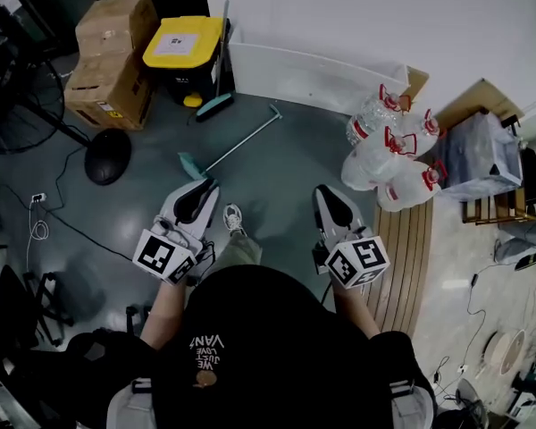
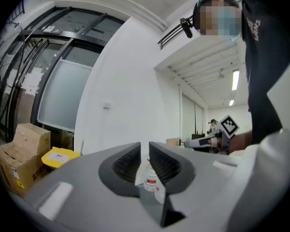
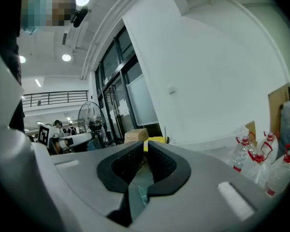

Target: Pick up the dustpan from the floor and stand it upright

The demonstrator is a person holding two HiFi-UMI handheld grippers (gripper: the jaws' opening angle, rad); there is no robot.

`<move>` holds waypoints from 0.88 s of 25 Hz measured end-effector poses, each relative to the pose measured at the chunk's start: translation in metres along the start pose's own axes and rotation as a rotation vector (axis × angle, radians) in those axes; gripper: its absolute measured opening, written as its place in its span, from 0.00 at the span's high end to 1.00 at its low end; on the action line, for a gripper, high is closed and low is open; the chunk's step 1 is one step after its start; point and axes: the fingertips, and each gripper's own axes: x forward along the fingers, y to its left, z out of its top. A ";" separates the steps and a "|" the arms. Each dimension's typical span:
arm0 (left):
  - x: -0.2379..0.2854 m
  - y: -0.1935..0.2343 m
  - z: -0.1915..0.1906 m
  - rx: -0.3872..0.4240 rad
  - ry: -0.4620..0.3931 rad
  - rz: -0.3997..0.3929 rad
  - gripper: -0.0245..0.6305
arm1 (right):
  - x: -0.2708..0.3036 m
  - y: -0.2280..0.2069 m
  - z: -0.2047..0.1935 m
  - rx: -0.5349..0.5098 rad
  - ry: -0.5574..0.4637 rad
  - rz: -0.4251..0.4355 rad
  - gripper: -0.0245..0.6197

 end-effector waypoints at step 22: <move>0.115 0.245 -0.021 -0.075 0.091 -0.057 0.72 | 0.266 -0.046 0.027 0.031 0.048 -0.077 0.78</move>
